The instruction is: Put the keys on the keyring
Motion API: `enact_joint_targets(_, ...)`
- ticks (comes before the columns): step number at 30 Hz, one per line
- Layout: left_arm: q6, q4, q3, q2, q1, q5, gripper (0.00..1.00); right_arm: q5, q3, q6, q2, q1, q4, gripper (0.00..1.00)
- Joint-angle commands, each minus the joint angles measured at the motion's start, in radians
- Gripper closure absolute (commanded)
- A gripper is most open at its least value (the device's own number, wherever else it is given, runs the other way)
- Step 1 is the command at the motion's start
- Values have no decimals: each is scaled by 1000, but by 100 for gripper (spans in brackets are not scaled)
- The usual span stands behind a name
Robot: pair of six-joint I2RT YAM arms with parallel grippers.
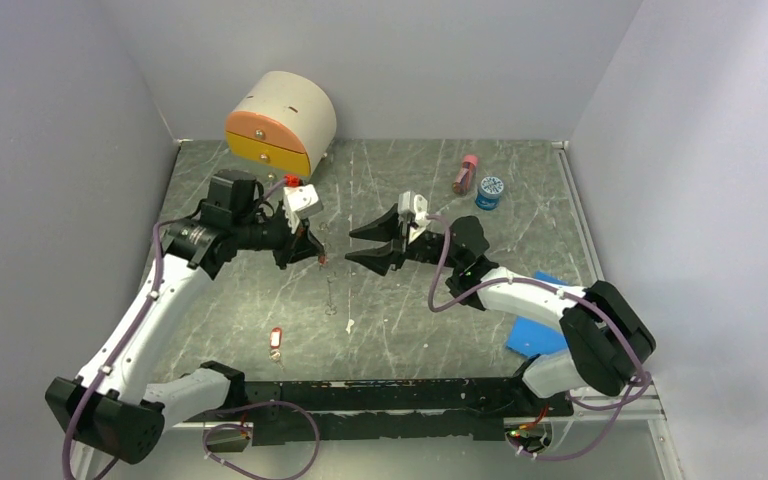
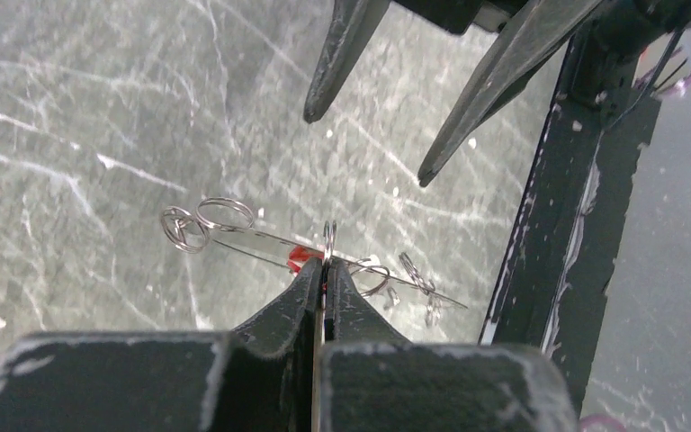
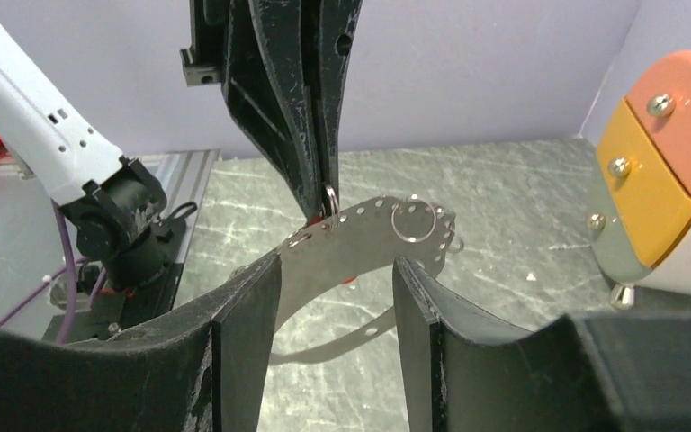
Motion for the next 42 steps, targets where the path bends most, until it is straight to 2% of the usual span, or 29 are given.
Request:
enact_joint_targets(1,128,-208,103,44,-16,-79,97,-42,32,-36,1,-3,-29,49)
enact_joint_targets(9,164,-335,212,104,-71,-211,97,-154,79,108,136,15,173,56)
enact_joint_targets(15,152,-332,222,131,-118,-224,97,-174,106,188,212,38,289,60)
enact_joint_targets(22,132,-295,218,147,-151,-219,97,-178,134,161,239,59,250,62)
enact_joint_targets(28,129,-275,216,148,-157,-213,97,-185,137,128,247,63,206,76)
enact_joint_targets(32,129,-268,213,144,-158,-205,97,-185,139,107,242,63,177,77)
enact_joint_targets(36,124,-249,202,130,-158,-199,97,-194,147,96,246,64,159,84)
enact_joint_targets(39,116,-235,192,117,-159,-195,97,-194,144,102,247,63,170,100)
enact_joint_targets(41,111,-233,188,111,-158,-196,97,-195,143,105,243,63,176,100)
enact_joint_targets(42,103,-230,184,103,-159,-199,93,-195,140,111,241,63,184,100)
